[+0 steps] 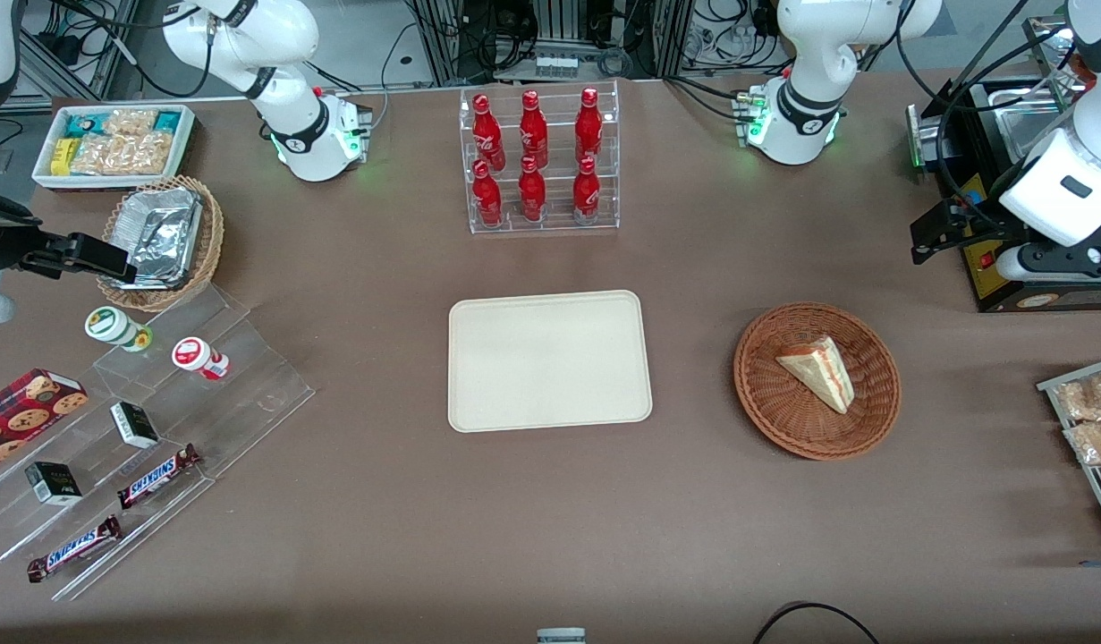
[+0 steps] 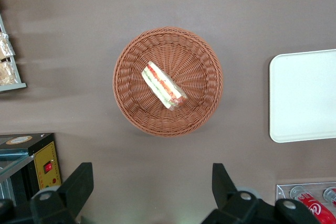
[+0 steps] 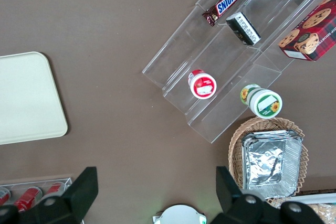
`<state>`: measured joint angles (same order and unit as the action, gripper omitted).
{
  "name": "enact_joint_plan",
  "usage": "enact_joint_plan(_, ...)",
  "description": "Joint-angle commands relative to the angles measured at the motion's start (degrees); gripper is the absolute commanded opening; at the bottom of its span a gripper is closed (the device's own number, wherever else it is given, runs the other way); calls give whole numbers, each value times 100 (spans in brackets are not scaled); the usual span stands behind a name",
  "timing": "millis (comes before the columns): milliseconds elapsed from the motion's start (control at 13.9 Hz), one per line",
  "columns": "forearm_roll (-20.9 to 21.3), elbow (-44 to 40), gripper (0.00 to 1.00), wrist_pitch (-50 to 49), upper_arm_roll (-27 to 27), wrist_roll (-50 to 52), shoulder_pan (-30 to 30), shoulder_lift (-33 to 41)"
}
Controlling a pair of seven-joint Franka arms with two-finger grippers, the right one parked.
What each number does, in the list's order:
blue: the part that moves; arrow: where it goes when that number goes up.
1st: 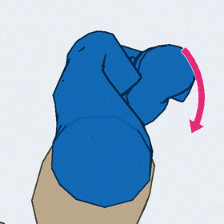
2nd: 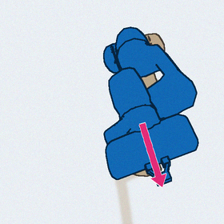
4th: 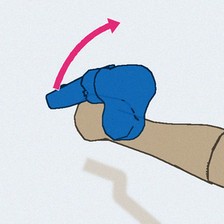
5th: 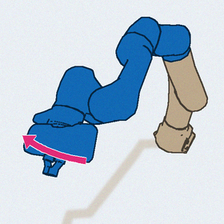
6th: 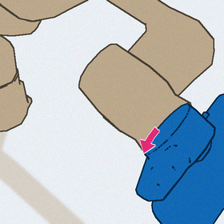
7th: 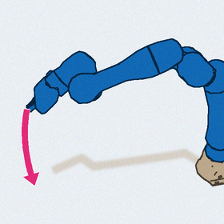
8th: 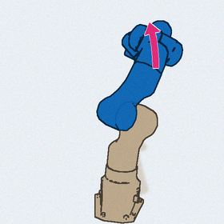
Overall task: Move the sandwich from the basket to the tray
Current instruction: 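Move the left gripper from rest over the sandwich in the wicker basket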
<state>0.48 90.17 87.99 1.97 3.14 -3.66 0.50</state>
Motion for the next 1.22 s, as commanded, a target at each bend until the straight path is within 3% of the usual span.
enact_joint_plan(0,-75,-123,100,-28,-117,-102,-56,-41)
enact_joint_plan(432,13,236,100,445,-118,116,-12,-515)
enact_joint_plan(791,22,1554,100,2000,-126,624,-4,-463)
enact_joint_plan(1151,13,3118,100,3802,-91,2318,-12,-252)
